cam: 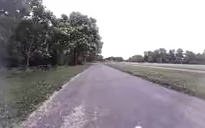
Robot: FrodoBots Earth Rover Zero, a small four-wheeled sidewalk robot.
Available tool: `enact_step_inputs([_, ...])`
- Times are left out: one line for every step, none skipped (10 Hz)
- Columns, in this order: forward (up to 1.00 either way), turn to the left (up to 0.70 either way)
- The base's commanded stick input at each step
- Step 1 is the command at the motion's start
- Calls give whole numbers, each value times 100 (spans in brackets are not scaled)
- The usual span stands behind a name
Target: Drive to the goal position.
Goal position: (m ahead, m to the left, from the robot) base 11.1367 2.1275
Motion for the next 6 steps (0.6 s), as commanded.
enact_step_inputs([70,-1])
enact_step_inputs([70,-1])
enact_step_inputs([70,-1])
enact_step_inputs([70,-1])
enact_step_inputs([70,-1])
enact_step_inputs([70,-1])
